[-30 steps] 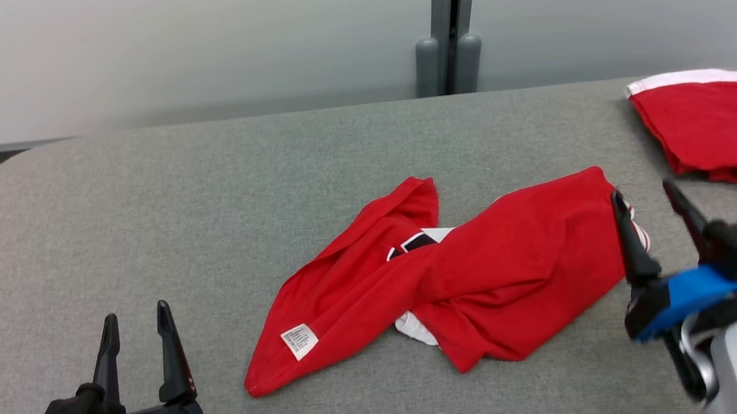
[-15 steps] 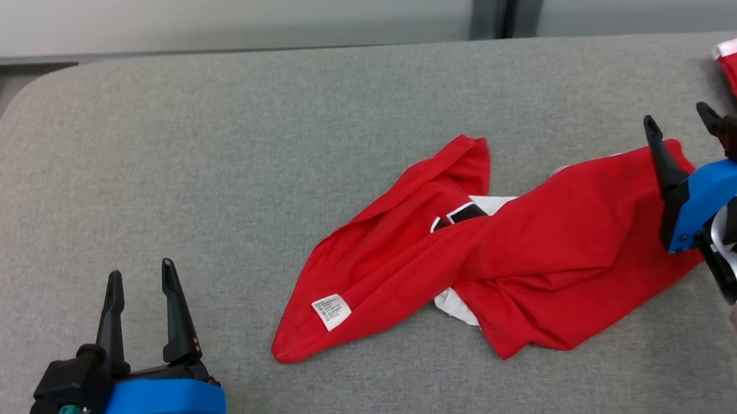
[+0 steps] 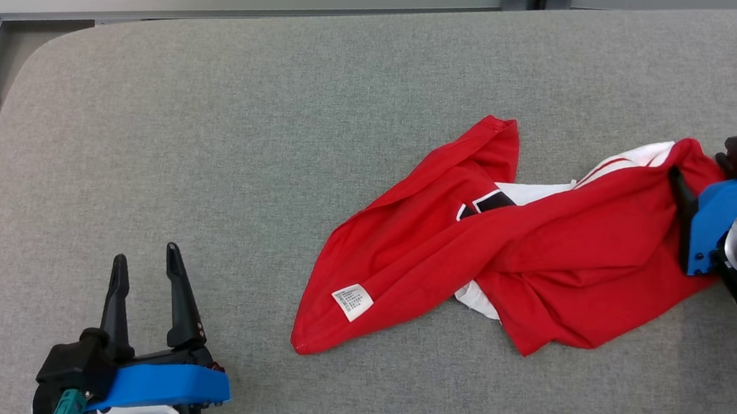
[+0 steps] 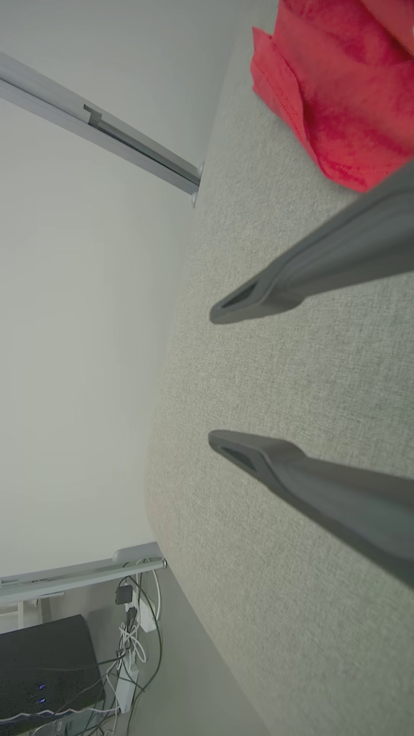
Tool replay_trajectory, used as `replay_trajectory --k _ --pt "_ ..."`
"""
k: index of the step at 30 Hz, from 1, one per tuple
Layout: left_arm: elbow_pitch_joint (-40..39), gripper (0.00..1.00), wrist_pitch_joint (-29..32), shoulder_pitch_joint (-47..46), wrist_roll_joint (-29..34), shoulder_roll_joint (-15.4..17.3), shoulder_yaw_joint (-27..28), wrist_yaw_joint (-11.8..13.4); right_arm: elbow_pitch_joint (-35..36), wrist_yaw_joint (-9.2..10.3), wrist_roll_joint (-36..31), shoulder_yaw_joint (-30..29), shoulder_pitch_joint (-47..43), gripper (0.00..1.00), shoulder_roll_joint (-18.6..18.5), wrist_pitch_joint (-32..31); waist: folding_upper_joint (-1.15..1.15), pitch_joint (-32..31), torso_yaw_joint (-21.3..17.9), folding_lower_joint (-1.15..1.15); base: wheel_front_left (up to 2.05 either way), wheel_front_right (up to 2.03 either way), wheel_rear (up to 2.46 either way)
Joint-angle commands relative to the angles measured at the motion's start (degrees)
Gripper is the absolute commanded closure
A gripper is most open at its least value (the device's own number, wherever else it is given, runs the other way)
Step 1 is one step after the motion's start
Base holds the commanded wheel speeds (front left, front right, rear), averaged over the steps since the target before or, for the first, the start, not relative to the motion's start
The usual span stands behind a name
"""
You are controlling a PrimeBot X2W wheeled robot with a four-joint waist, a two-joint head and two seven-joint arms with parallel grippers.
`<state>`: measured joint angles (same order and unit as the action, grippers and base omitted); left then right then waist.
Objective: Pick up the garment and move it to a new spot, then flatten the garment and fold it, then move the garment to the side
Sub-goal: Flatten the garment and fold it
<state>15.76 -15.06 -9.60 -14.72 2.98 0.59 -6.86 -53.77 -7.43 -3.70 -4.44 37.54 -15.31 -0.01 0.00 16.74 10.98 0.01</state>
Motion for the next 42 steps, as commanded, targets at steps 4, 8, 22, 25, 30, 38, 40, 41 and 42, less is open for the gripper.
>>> replay_trajectory --k 4,8,22,25,30,38,40,41,42 --pt "0.2 0.00 -0.2 -1.4 -0.6 -0.1 -0.7 -0.2 -2.1 -0.12 1.8 2.3 1.0 1.00 0.7 0.2 0.00 0.2 0.2 -0.01 0.00 0.00 0.00" --pt "0.1 0.00 -0.2 -1.6 -0.9 -0.1 -1.1 -0.2 -0.9 -0.12 2.2 3.9 4.6 1.00 -0.1 3.3 0.00 0.5 0.5 -0.01 0.00 0.00 0.00" --pt "0.2 0.00 -0.2 0.5 -0.4 -0.1 0.7 0.2 1.0 -0.06 0.3 4.1 12.3 1.00 2.5 14.3 0.00 -2.5 -2.5 -0.01 0.00 0.00 0.00" --pt "0.2 0.00 -0.2 1.3 -0.2 -0.1 1.3 0.2 2.7 -0.06 1.0 5.3 9.5 1.00 3.4 15.0 0.00 -3.9 -4.1 -0.01 0.00 0.00 0.00" --pt "0.3 0.00 -0.2 2.8 0.6 -0.1 1.8 0.1 10.3 -0.06 3.2 8.6 1.8 1.00 4.7 15.2 0.00 -6.6 -7.1 -0.01 0.00 0.00 0.00" --pt "-0.1 0.00 -0.2 5.5 0.7 -0.1 1.3 0.4 27.9 -0.06 7.8 13.2 -18.0 1.00 3.2 15.2 0.00 -10.4 -10.0 -0.01 0.00 0.00 0.00" --pt "-0.2 0.00 -0.2 6.1 0.7 -0.1 1.2 0.6 31.4 -0.06 8.4 14.8 -22.5 1.00 2.7 15.2 0.00 -10.9 -10.5 -0.01 0.00 0.00 0.00" --pt "-0.3 0.00 -0.1 6.3 0.7 -0.1 1.2 0.7 32.8 -0.06 8.7 15.8 -24.7 1.00 2.5 15.2 0.00 -11.1 -10.7 -0.01 0.00 0.00 0.00" --pt "-0.4 0.00 -0.2 6.6 0.7 -0.1 1.0 0.8 34.2 -0.06 8.9 16.9 -26.8 1.00 2.0 15.2 0.00 -11.2 -10.8 -0.01 0.00 0.00 0.00"
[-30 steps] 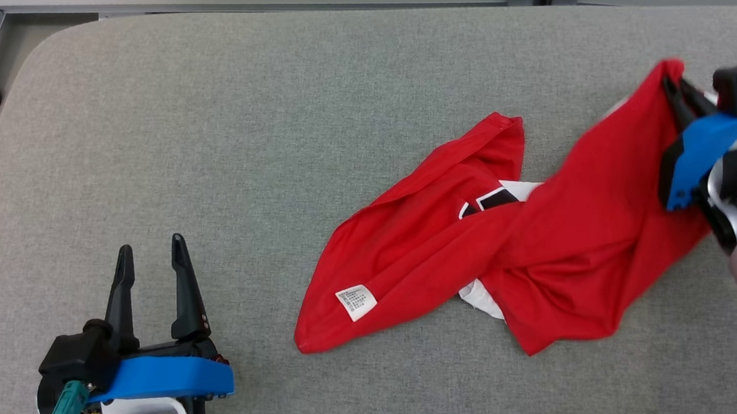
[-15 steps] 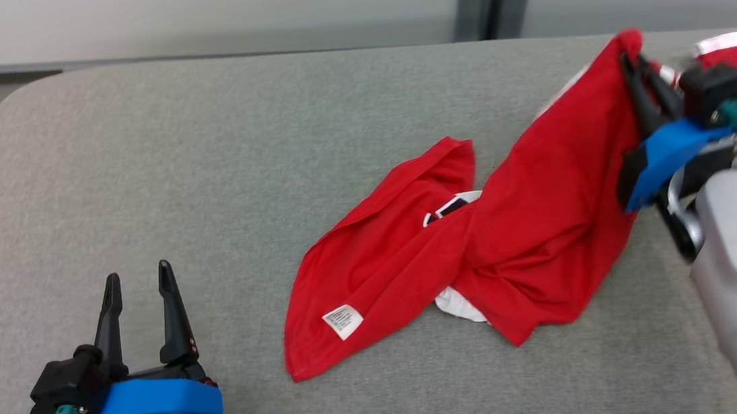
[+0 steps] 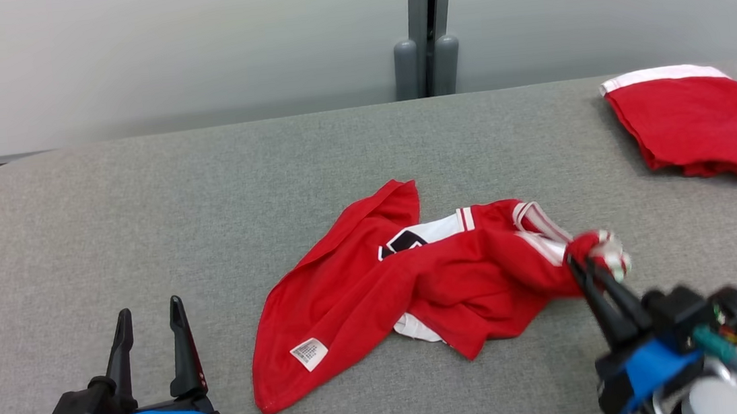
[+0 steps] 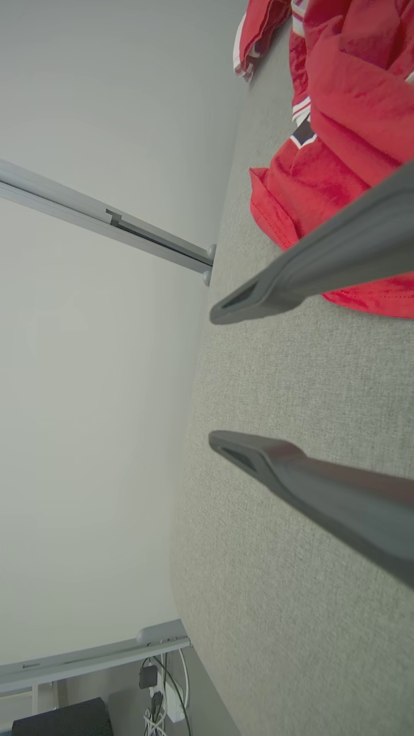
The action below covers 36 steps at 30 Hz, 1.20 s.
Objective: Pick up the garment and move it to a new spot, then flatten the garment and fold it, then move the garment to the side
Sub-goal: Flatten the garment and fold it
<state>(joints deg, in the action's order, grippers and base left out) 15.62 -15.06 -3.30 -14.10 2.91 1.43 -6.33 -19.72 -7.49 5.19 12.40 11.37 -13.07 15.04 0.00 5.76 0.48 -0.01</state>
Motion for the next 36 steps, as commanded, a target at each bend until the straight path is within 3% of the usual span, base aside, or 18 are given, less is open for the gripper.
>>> replay_trajectory --k 1,11,12,13,14,21,26,36 --pt "-0.3 0.00 -0.2 0.4 0.0 0.0 0.0 0.3 1.5 -0.01 0.1 0.5 -2.3 1.00 -0.7 0.2 0.00 -0.4 -0.3 0.01 0.00 0.00 0.00" --pt "-0.2 0.00 -0.2 1.3 -0.4 0.0 -1.3 0.5 3.1 -0.01 -0.3 5.5 -15.7 1.00 -2.4 0.2 0.00 -0.9 -0.7 0.01 0.00 0.00 0.00" --pt "-0.2 0.00 -0.2 1.3 -0.3 0.0 -1.4 0.4 3.1 -0.01 -0.4 5.6 -15.9 0.68 -2.5 0.2 0.00 -0.9 -0.7 0.01 0.00 0.00 0.00" --pt "-0.2 0.00 -0.2 1.3 -0.3 0.0 -1.5 0.4 3.0 -0.01 -0.6 5.4 -16.1 0.27 -2.7 0.2 0.00 -0.9 -0.7 0.01 0.00 0.00 0.00" --pt "-0.1 0.00 -0.1 1.3 -0.3 0.0 -1.6 0.4 3.8 -0.01 -0.8 5.0 -16.0 0.00 -2.5 0.2 0.00 -0.9 -0.8 0.01 0.00 0.00 0.00" --pt "0.1 0.00 -0.2 0.5 0.2 0.0 -1.5 0.2 12.7 -0.01 -2.2 1.8 -13.6 0.00 -2.2 0.2 0.00 -0.8 -0.6 0.01 0.00 0.00 0.00" --pt "0.5 0.00 -0.2 -0.7 0.6 0.0 -1.1 -0.2 15.4 -0.01 -2.6 0.4 -10.2 0.00 -2.2 0.2 0.00 -0.6 0.0 0.01 0.00 0.00 0.00" --pt "0.8 0.00 -0.2 -1.8 0.3 0.0 -1.3 -0.7 9.2 -0.01 -2.7 3.6 4.0 0.00 -2.1 -5.1 0.00 1.2 2.4 0.01 0.00 0.00 0.00"
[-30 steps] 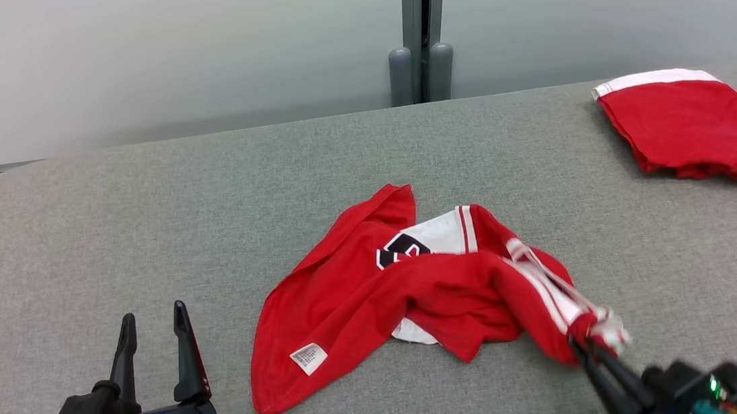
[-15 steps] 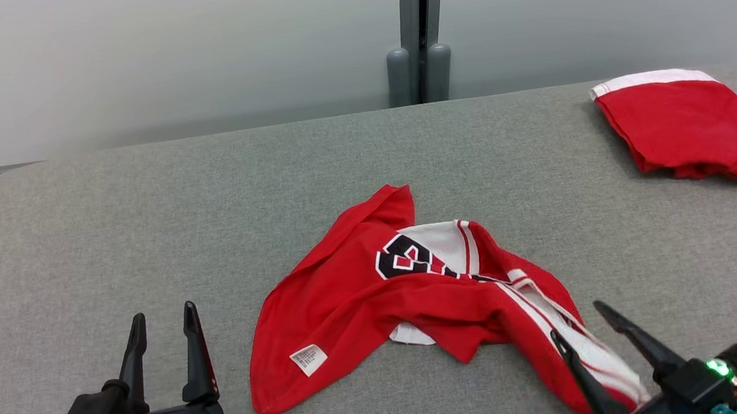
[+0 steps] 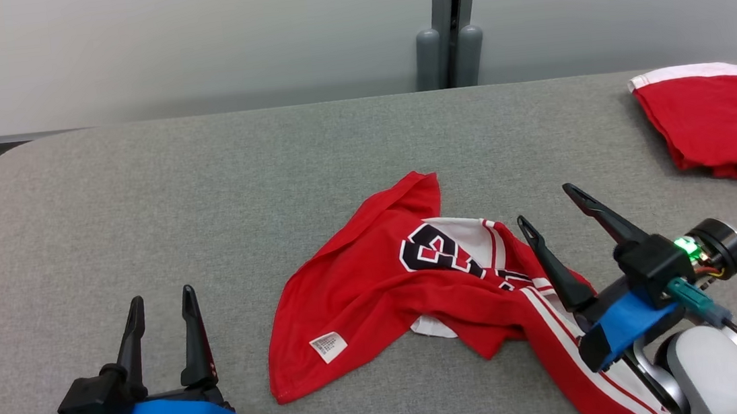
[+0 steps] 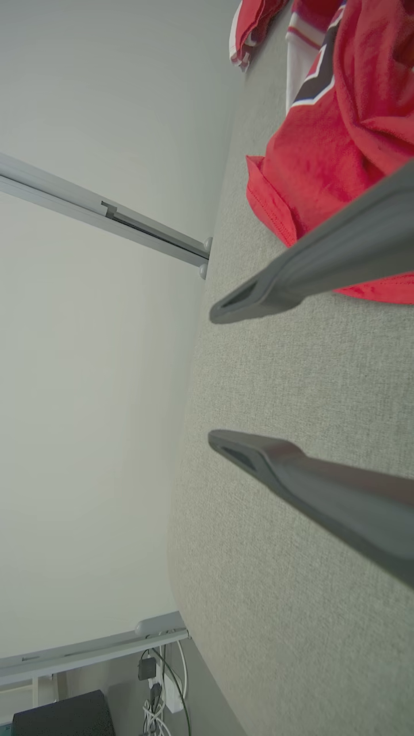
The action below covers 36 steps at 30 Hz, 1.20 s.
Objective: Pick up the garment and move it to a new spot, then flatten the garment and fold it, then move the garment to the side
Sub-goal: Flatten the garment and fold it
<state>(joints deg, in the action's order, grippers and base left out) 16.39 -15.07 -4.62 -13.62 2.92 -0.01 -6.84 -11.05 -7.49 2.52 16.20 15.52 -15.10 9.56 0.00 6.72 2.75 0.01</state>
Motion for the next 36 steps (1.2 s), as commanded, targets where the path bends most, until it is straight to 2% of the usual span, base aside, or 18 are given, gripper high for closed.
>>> replay_trajectory --k 1,15,16,17,22,27,31,36 --pt "0.0 0.00 -0.1 -0.7 -0.3 -0.1 0.0 -0.2 -0.6 -0.01 0.0 0.2 1.1 0.00 0.2 -0.4 0.00 0.4 0.5 -0.01 0.00 0.00 0.00" --pt "0.5 0.00 -0.1 -3.3 -1.3 0.0 -1.7 -0.4 -19.8 -0.01 -2.3 1.8 8.1 0.00 1.1 -5.9 0.00 3.4 5.0 -0.01 0.00 0.00 0.00" --pt "0.5 0.00 -0.1 -3.4 -1.4 0.0 -1.6 -0.4 -20.9 -0.01 -2.4 1.7 8.7 0.19 1.2 -5.8 0.00 3.5 5.1 -0.01 0.00 0.00 0.00" --pt "0.5 0.00 -0.1 -3.5 -1.4 0.0 -1.6 -0.4 -22.2 -0.01 -2.4 1.8 9.4 1.00 1.4 -5.8 0.00 3.6 5.1 -0.01 0.00 0.00 0.00" --pt "0.8 0.00 -0.1 -3.5 -1.3 0.0 -1.2 -0.4 -26.5 -0.01 -1.7 0.9 13.1 1.00 2.0 -3.7 0.00 3.3 4.6 -0.01 0.00 0.00 0.00" --pt "0.9 0.00 -0.1 -2.6 -0.4 0.0 -0.6 -0.4 -27.1 -0.01 -0.8 -1.2 16.4 1.00 2.9 1.2 0.00 1.6 3.2 -0.01 0.00 0.00 0.00" --pt "0.8 0.00 -0.1 -1.5 0.0 0.0 0.0 -0.4 -24.2 -0.01 0.4 -1.7 16.7 1.00 3.4 3.5 0.00 -0.1 1.8 -0.01 0.00 0.00 0.00" --pt "0.3 0.00 -0.1 -0.2 -0.1 0.0 0.2 0.0 -16.6 -0.01 2.0 -1.9 12.4 1.00 3.7 4.4 0.00 -1.5 0.4 -0.01 0.00 0.00 0.00"
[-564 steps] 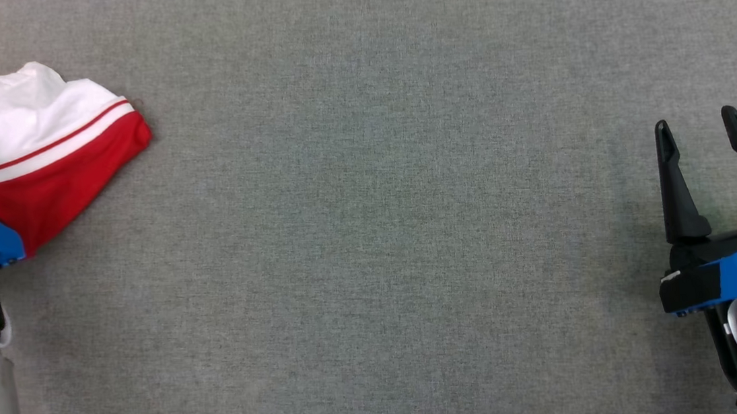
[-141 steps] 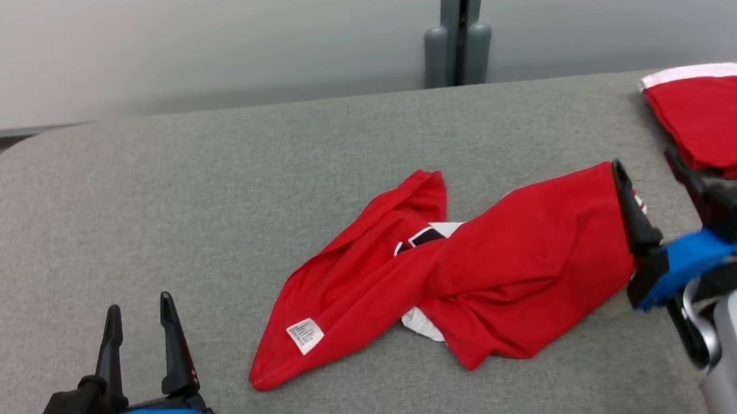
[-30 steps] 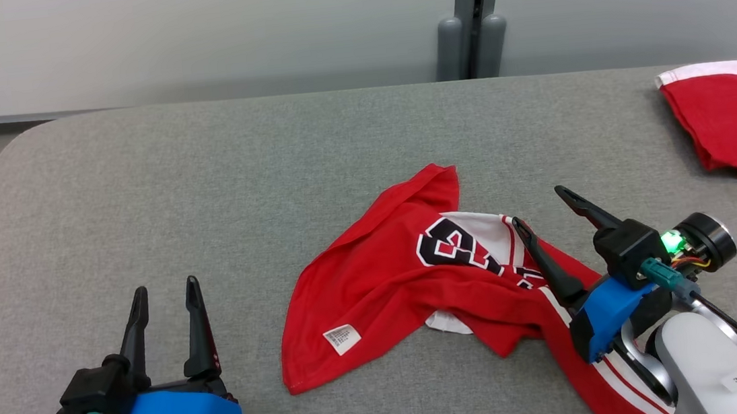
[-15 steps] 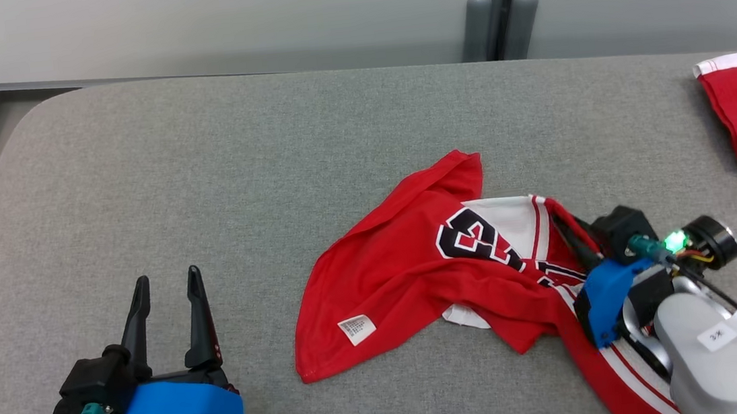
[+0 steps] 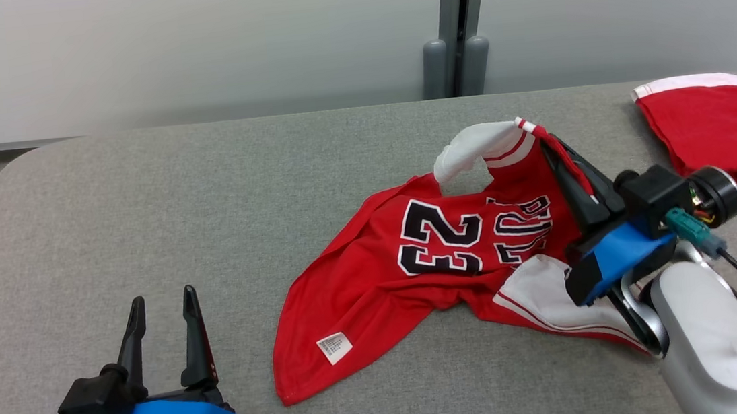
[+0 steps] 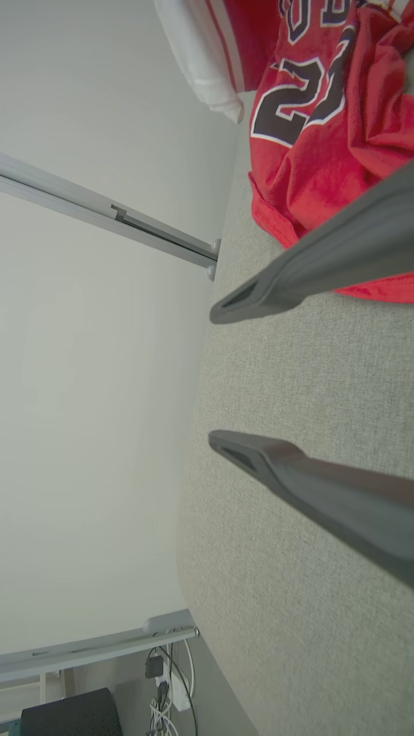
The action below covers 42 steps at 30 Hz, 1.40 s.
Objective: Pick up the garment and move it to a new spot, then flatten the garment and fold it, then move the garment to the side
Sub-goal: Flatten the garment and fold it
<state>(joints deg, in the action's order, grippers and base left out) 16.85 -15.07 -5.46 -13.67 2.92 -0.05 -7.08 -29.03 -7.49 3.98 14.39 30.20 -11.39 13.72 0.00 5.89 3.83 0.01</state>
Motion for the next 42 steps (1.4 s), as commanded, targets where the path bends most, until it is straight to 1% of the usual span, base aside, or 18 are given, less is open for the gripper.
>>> replay_trajectory --k 1,6,12,15,20,25,30,33,34,35,36,40,41,42 --pt "-0.2 0.00 -0.1 0.7 0.0 0.0 0.3 0.3 3.5 -0.01 0.7 -0.2 -3.4 1.00 -0.1 0.2 0.00 -0.8 -0.9 -0.01 0.00 0.00 0.00" --pt "-0.7 0.00 -0.1 1.7 -0.1 0.0 0.6 0.2 16.0 -0.01 1.2 -1.7 -11.7 1.00 0.4 -2.1 0.00 -1.0 -2.1 -0.01 0.00 0.00 0.00" --pt "-1.1 0.00 -0.1 2.3 0.2 0.0 1.5 0.2 30.9 -0.01 0.7 -5.3 -20.3 1.00 1.6 -5.9 0.00 -0.8 -3.8 -0.01 0.00 0.00 0.00" --pt "-1.0 0.00 -0.1 1.8 0.6 0.0 1.3 0.1 35.5 -0.01 0.5 -6.8 -22.0 1.00 1.9 -7.1 0.00 -0.6 -4.3 -0.01 0.00 0.00 0.00" --pt "-0.8 0.00 -0.1 0.6 0.6 0.0 0.8 -0.1 39.1 -0.01 0.3 -7.9 -22.5 1.00 1.7 -8.5 0.00 -0.5 -4.3 -0.01 0.00 0.00 0.00" --pt "-0.7 0.00 -0.1 0.3 0.5 0.0 0.6 -0.2 39.9 -0.01 0.3 -9.0 -21.1 1.00 1.2 -8.7 0.00 -0.2 -3.9 -0.01 0.00 0.00 0.00" --pt "-0.9 0.00 -0.1 0.0 0.3 0.0 0.7 -0.3 37.8 -0.01 0.7 -9.6 -18.4 1.00 0.7 -8.1 0.00 0.5 -3.5 -0.01 0.00 0.00 0.00" --pt "-1.0 0.00 -0.1 -0.5 0.2 0.0 0.4 -0.3 34.4 -0.01 0.6 -9.9 -15.4 1.00 0.1 -7.4 0.00 1.1 -3.0 -0.01 0.00 0.00 0.00" --pt "-1.0 0.00 -0.1 -1.0 0.2 0.0 0.3 -0.3 31.6 -0.01 0.3 -10.0 -13.3 1.00 -0.7 -7.1 0.00 1.7 -2.4 -0.01 0.00 0.00 0.00" --pt "-1.0 0.00 -0.1 -1.0 0.2 0.0 0.3 -0.3 31.6 -0.01 0.3 -10.0 -13.3 1.00 -0.7 -7.1 0.00 1.7 -2.4 -0.01 0.00 0.00 0.00" --pt "-1.0 0.00 -0.1 -1.4 0.1 0.0 0.1 -0.4 28.4 -0.01 0.1 -10.3 -10.8 1.00 -1.4 -6.6 0.00 2.3 -1.9 -0.01 0.00 0.00 0.00" --pt "-0.8 0.00 -0.1 -2.6 -0.3 0.0 -0.5 -0.4 22.3 -0.01 -0.3 -10.8 -6.2 1.00 -2.3 -5.1 0.00 3.6 -0.3 -0.01 0.00 0.00 0.00" --pt "-0.8 0.00 -0.1 -2.6 -0.3 0.0 -0.5 -0.4 22.3 -0.01 -0.3 -10.8 -6.2 1.00 -2.3 -5.1 0.00 3.6 -0.3 -0.01 0.00 0.00 0.00" --pt "-0.7 0.00 -0.1 -3.1 -0.4 0.0 -0.8 -0.4 19.0 -0.01 -0.6 -11.0 -3.9 1.00 -2.9 -4.5 0.00 4.1 0.6 -0.01 0.00 0.00 0.00"
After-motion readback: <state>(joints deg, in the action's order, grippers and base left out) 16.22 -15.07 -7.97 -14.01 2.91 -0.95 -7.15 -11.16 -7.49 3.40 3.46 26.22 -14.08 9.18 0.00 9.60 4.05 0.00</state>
